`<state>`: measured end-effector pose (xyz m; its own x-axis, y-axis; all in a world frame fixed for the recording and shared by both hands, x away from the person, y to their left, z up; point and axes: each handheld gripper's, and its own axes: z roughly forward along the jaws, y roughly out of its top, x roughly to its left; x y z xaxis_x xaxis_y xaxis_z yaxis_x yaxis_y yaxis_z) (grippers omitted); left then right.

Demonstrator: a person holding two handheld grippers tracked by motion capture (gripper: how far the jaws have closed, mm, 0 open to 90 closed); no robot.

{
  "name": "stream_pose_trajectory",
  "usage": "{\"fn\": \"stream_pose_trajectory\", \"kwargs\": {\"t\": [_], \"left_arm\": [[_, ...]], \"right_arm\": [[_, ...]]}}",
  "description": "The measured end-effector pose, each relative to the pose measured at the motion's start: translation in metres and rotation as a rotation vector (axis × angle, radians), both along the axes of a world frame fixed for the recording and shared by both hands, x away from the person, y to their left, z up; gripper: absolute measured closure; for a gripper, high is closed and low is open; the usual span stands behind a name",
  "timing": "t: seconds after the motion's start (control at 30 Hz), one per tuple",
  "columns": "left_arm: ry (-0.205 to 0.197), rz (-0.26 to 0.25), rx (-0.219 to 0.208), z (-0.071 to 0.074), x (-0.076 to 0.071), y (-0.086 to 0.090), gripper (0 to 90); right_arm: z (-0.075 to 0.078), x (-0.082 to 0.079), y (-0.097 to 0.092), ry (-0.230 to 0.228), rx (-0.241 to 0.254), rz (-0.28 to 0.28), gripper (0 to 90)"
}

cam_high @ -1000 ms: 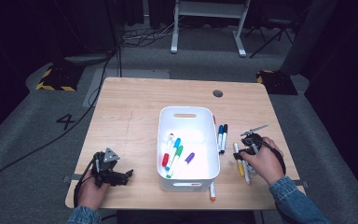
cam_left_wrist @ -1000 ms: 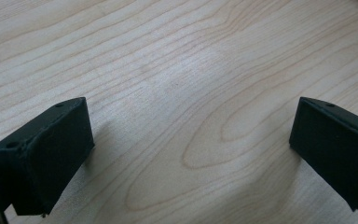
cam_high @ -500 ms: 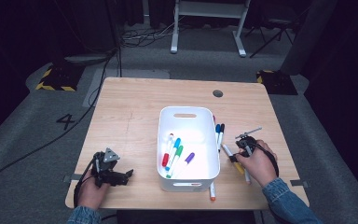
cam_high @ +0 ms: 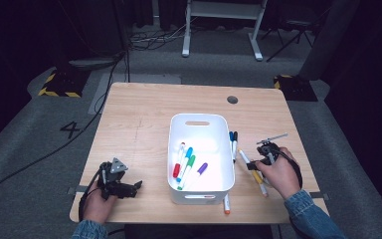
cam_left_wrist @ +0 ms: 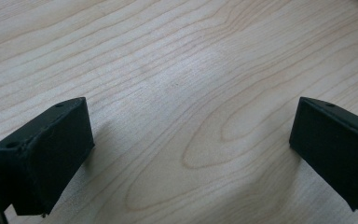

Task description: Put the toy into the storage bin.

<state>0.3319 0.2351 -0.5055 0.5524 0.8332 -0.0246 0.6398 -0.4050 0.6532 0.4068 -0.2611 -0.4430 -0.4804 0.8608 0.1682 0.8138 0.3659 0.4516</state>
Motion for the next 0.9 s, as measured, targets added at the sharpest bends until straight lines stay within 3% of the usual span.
{"fn": "stream_pose_trajectory", "kwargs": {"t": [0.9], "left_arm": [[0.001,0.000,-0.002,0.000,0.000,0.000,0.0]], "right_arm": [[0.078,-0.033,0.012,-0.142,0.087,0.121,77.0]]}}
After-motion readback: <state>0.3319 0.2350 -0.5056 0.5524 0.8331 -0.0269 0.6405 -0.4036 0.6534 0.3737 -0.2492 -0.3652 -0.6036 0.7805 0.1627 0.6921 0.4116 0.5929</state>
